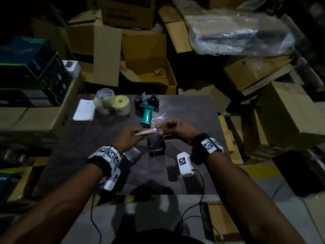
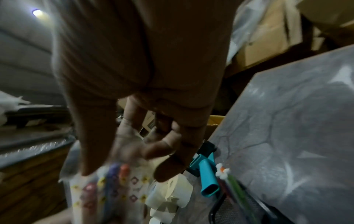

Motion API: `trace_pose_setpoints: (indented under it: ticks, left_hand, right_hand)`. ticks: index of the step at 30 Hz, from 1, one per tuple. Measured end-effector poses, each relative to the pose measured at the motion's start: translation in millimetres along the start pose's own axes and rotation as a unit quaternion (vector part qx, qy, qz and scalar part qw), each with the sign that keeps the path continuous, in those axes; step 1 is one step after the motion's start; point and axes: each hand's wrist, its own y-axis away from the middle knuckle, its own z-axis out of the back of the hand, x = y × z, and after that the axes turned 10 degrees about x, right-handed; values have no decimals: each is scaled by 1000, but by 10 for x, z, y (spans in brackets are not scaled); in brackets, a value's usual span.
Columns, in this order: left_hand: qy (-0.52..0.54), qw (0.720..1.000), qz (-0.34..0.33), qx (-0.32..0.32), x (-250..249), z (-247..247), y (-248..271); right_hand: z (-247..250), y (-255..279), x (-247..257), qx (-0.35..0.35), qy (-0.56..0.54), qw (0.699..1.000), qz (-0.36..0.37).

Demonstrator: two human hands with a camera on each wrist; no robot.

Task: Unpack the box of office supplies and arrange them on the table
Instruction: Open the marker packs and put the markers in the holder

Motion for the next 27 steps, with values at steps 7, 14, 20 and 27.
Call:
trace_pose_setpoints:
  ticks: [7,14,20,27]
  left_hand:
    - [-101,984,-92,-112,312,506,19]
    - [-262,953,-102,-116,751,1005,71]
    - [-56,974,114,-188,1087,1312,210]
    - [539,824,168,-38,971,1405,346]
  right_hand:
    - [-617,-537,174,-91,-135,987,-16]
    - [-1249,-1150,70,-152,-309,938,46]
    - [-1481,-1395,-7,-222,-258,939,44]
    - [-1682,-1521,112,-196,-205,957,53]
